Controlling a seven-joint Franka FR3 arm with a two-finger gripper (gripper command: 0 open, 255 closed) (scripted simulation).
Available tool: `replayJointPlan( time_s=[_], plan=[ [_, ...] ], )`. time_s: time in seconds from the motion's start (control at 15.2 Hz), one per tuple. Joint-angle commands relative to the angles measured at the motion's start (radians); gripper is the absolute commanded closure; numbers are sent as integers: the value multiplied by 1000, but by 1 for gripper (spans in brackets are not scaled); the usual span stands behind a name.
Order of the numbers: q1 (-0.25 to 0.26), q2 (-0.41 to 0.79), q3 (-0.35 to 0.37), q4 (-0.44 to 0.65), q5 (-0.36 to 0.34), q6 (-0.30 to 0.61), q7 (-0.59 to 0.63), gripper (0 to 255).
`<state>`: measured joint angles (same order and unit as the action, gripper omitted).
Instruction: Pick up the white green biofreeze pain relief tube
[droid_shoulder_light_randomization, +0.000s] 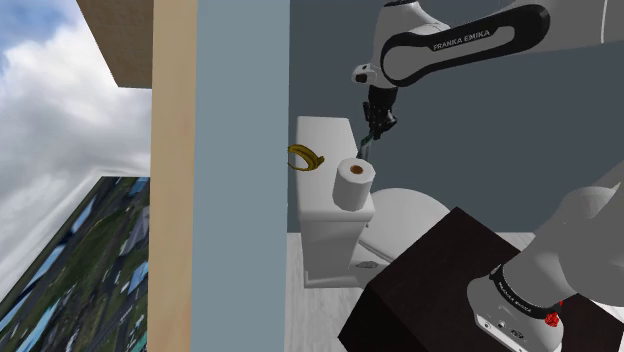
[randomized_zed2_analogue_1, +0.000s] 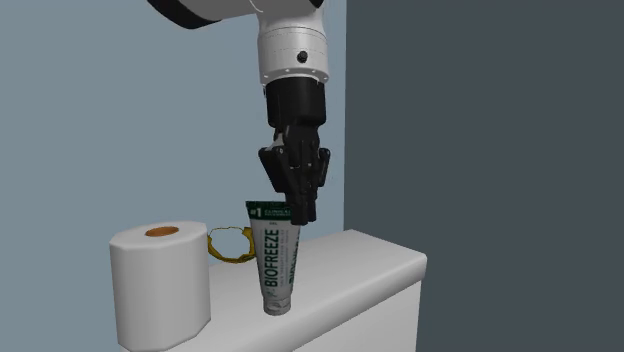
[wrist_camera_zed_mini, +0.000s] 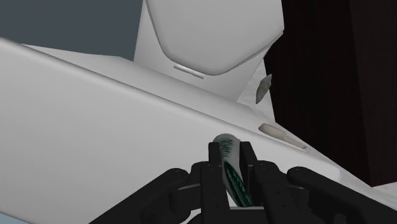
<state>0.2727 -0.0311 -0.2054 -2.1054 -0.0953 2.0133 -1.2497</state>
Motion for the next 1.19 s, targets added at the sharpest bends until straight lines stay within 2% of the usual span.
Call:
replayJointPlan(
  time_s=[0.0,0.99,1.12],
  plan=[
    [0,-1,0,-2,0,0,0,255],
    [4,-49,5,148,-3,-198,-8,255],
    [4,-49,5,150,-3,-200,-8,255]
  ],
)
